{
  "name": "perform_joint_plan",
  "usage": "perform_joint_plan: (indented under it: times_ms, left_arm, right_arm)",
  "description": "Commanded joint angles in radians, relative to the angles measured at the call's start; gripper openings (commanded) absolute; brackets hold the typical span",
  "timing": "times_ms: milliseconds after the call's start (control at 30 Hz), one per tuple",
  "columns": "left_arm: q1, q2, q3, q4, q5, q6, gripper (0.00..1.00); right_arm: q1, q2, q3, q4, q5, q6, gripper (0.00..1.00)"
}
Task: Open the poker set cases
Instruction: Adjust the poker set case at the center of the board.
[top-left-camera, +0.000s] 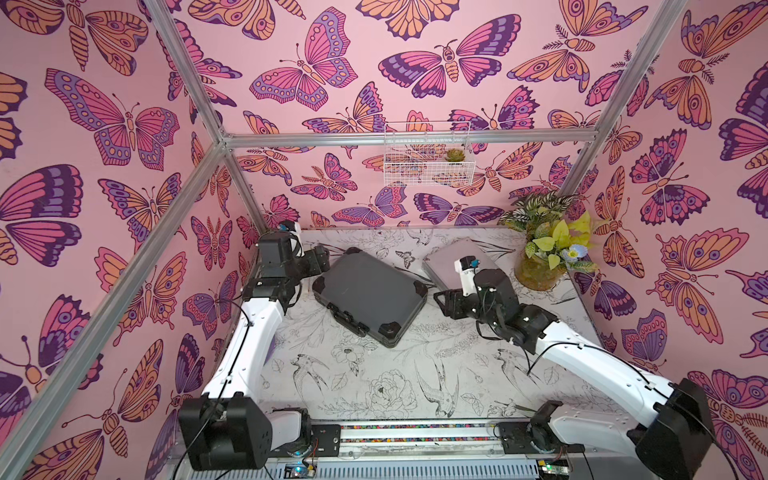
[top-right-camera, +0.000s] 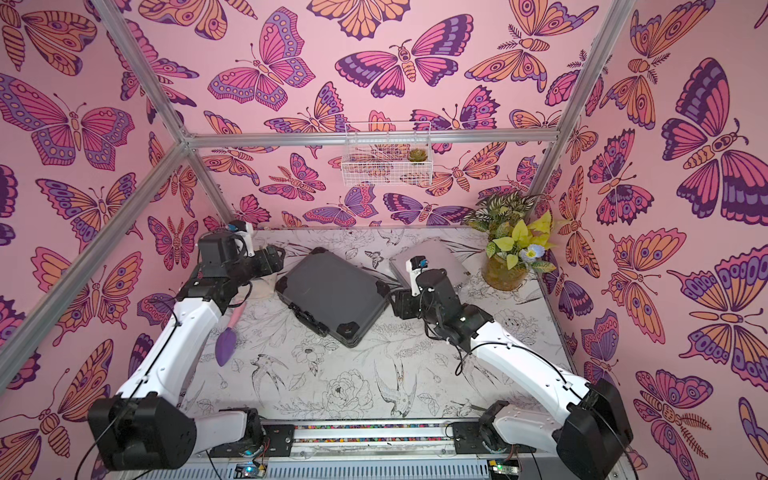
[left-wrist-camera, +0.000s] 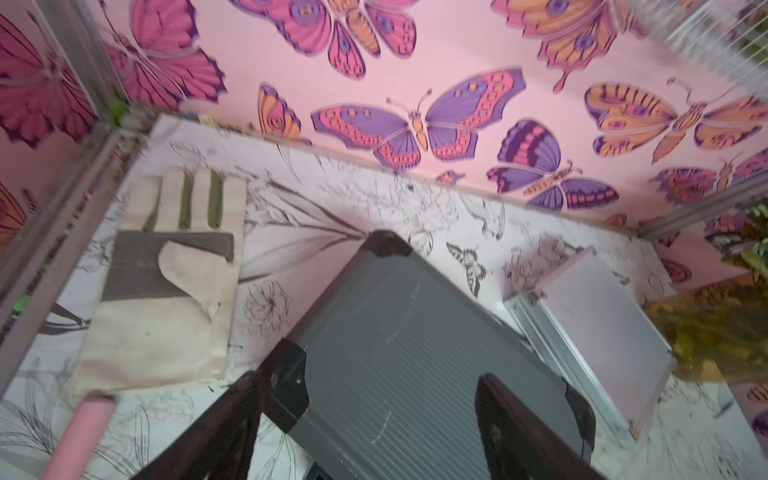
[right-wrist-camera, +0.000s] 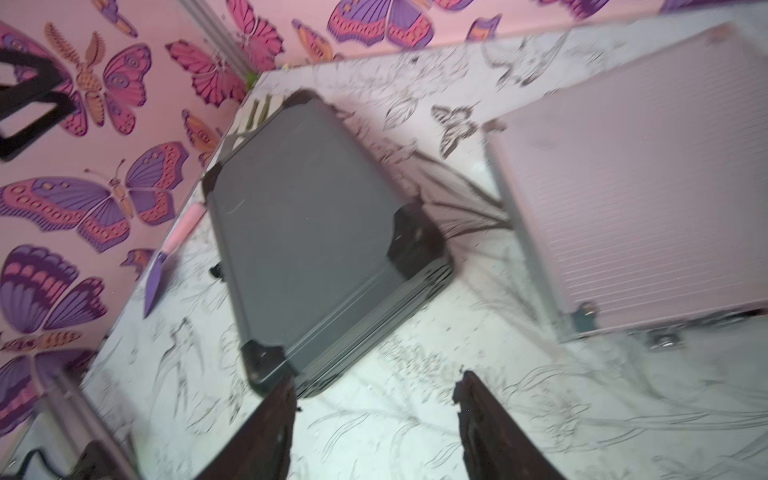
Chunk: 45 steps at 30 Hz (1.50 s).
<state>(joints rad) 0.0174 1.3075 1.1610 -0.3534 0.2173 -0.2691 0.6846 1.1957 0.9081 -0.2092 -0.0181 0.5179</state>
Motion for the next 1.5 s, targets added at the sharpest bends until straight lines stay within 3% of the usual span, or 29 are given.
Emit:
perform_joint_plan:
  times_ms: [0,133,333,633,1100,1467]
  left_arm:
    - [0.036,0.082,0.045,-0.2,0.147,0.002,0.81]
    - [0.075,0.199,0.128,-0.264,0.221,0.027,0.78]
    - [0.123,0.354,0.197,-0.333,0.303,0.062,0.72]
    - [0.13,0.516,0.285,-0.391,0.334,0.118,0.66]
    - [0.137,0.61,0.336,-0.411,0.263,0.141,0.72]
    - [0.132,0.643,0.287,-0.41,0.3,0.12,0.72]
  right_arm:
    - [0.065,0.023,0.027,-0.04,-0.025,0.199,0.62]
    - [0.106,0.044,0.003,0.047,-0.03,0.347,0.6]
    - [0.109,0.098,-0.053,0.122,0.0,0.511,0.46]
    - [0.119,0.238,-0.024,0.19,-0.037,0.603,0.57]
    - [0.114,0.397,0.045,0.255,-0.121,0.649,0.7]
    - [0.095,0.476,0.073,0.271,-0.159,0.683,0.7]
